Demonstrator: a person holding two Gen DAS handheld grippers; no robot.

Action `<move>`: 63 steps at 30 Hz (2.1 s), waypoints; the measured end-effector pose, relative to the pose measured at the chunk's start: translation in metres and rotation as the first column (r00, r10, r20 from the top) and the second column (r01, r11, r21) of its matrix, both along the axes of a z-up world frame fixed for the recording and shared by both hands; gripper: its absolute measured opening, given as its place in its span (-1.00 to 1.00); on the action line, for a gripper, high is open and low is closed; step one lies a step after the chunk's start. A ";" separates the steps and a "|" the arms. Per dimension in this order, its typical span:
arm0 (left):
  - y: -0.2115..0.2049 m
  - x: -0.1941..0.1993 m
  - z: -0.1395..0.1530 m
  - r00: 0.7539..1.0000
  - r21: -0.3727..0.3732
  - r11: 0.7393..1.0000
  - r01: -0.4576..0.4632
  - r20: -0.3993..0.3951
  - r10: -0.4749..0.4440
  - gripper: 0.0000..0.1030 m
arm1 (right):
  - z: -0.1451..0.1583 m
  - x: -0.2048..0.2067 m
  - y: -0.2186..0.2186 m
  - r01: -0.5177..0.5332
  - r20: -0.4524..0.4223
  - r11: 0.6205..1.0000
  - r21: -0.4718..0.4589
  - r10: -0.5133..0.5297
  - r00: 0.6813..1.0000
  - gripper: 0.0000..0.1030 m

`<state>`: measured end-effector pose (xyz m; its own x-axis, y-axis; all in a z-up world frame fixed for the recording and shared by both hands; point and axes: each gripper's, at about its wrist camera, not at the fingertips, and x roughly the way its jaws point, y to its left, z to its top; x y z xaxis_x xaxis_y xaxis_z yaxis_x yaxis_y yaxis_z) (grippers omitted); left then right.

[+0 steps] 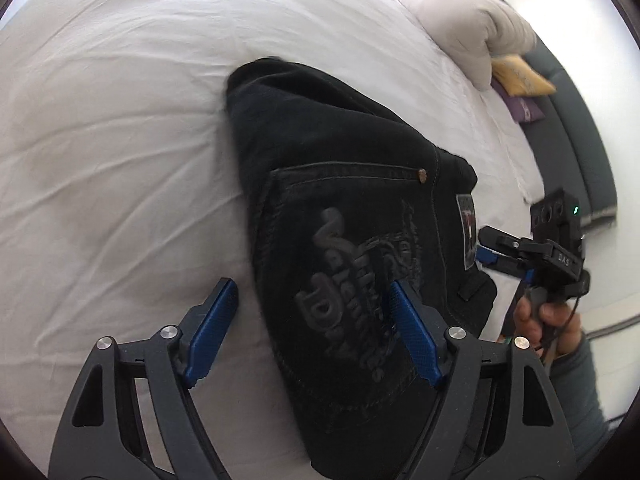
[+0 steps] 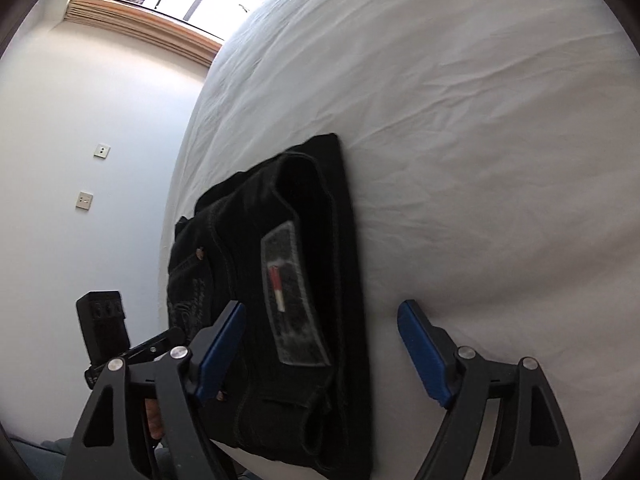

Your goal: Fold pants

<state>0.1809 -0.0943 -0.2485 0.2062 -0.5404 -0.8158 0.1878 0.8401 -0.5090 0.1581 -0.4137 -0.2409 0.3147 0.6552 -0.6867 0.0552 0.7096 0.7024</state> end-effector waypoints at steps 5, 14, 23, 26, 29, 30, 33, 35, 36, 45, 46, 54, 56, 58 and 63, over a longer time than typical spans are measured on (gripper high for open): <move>-0.016 0.003 0.006 0.998 0.033 0.998 0.056 0.027 -0.057 -0.26 | 0.006 0.006 0.031 -0.099 -0.016 0.985 -0.143 0.098 0.995 -0.10; 0.005 0.006 0.042 0.993 -0.009 0.999 0.043 0.109 -0.042 -0.52 | 0.055 -0.002 0.059 -0.132 0.084 0.950 -0.282 0.162 0.983 -0.59; 0.050 0.051 0.074 0.972 0.126 0.992 -0.003 0.235 -0.027 -0.51 | 0.088 0.040 0.086 -0.121 0.217 0.957 -0.263 0.181 0.959 -0.63; 0.059 0.073 0.046 0.983 0.165 0.986 -0.014 0.181 -0.016 -0.42 | 0.064 0.061 0.097 -0.135 0.167 0.953 -0.270 0.185 0.968 -0.62; 0.068 0.079 0.021 0.987 0.209 0.977 -0.049 0.161 0.015 0.04 | 0.033 0.074 0.094 -0.103 0.109 0.964 -0.245 0.133 0.985 -0.30; 0.071 0.077 0.018 0.986 0.210 0.976 -0.062 0.165 0.027 0.18 | 0.026 0.074 0.092 -0.082 0.092 0.968 -0.237 0.106 0.990 -0.10; 0.075 0.071 0.017 0.980 0.220 0.971 -0.095 0.190 0.052 0.38 | 0.021 0.061 0.086 -0.048 0.103 0.976 -0.213 0.071 0.992 0.00; 0.077 0.065 0.021 0.979 0.236 0.966 -0.109 0.194 0.063 0.43 | 0.023 0.054 0.084 -0.044 0.106 0.973 -0.226 0.069 0.992 0.04; 0.076 0.061 0.024 0.977 0.246 0.962 -0.120 0.200 0.070 0.43 | 0.026 0.050 0.082 -0.036 0.105 0.971 -0.236 0.063 0.992 0.04; 0.068 0.007 0.069 0.951 0.276 0.943 -0.185 0.292 0.101 0.85 | 0.074 -0.014 0.096 0.020 0.241 0.954 -0.299 0.055 0.969 0.34; 0.066 0.000 0.074 0.947 0.282 0.940 -0.193 0.304 0.103 0.98 | 0.078 -0.021 0.099 0.023 0.253 0.951 -0.308 0.058 0.966 0.34; 0.065 -0.084 0.129 0.855 0.328 0.893 -0.307 0.508 0.107 1.00 | 0.127 -0.084 0.140 0.139 0.427 0.891 -0.433 0.067 0.902 0.65; 0.063 -0.119 0.152 0.786 0.315 0.878 -0.360 0.609 0.104 1.00 | 0.142 -0.099 0.146 0.182 0.492 0.885 -0.428 0.059 0.868 0.80; 0.059 -0.147 0.168 0.736 0.334 0.843 -0.422 0.670 0.103 1.00 | 0.160 -0.119 0.149 0.240 0.563 0.878 -0.414 0.039 0.826 0.94; 0.057 -0.179 0.189 0.730 0.355 0.835 -0.421 0.679 0.079 1.00 | 0.192 -0.149 0.149 0.330 0.659 0.864 -0.379 0.002 0.752 1.00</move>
<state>0.0018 -0.0376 -0.0590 0.8177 0.0099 -0.5756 0.0579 0.9934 0.0993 0.0095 -0.2646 -0.0485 0.8449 0.2219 -0.4867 -0.1251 0.9666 0.2235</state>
